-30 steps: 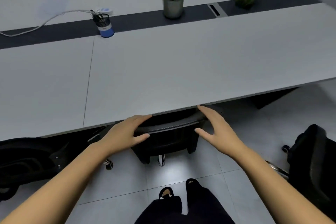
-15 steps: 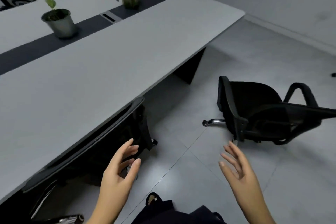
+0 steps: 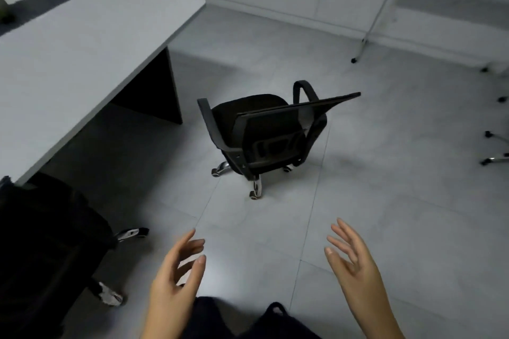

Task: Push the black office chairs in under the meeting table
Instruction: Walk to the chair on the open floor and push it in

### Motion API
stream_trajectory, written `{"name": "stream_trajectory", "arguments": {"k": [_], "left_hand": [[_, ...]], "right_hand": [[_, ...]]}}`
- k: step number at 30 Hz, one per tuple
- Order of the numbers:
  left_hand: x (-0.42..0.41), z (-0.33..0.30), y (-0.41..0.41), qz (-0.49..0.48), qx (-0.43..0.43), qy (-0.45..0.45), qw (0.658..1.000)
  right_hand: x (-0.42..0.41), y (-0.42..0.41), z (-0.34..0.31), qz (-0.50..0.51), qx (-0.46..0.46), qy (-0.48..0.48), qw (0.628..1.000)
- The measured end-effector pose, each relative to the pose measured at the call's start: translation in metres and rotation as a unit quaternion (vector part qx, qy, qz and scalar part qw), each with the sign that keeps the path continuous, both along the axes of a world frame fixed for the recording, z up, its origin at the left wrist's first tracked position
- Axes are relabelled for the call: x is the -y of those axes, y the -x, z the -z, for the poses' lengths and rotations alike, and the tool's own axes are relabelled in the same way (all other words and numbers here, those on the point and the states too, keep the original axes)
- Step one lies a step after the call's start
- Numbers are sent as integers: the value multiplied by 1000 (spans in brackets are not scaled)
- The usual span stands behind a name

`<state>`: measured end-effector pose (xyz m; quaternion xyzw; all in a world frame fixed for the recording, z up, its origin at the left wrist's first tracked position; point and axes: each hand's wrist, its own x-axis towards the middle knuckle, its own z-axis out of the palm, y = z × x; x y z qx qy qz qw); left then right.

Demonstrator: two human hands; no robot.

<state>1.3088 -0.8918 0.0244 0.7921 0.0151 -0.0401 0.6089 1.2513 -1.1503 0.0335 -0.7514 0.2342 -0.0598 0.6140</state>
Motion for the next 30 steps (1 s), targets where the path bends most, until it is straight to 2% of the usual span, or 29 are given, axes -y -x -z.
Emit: {"name": "stream_trajectory", "arguments": {"k": [6,11,21,24,27,30], "left_hand": [[80,-8,-17,69,-1,-14,998],[126,-6,-51,95,-12,-28,995],[222,-26,-210,68,59,-28,996],[234,-28,-255,75,106,-88,988],[236,-20,-289,96,120,-178,972],[234,-7,-314,141,86,-303,939]], "right_hand": [[67,10,8,61,-9,-6,998],[103,-16,17,63,-7,-9,998],[202,-172,10,62,41,41,996],[225,-227,2,23,52,74,996],[245,-276,-1,-54,61,151,985],[263,-325,2,-182,48,260,947]]}}
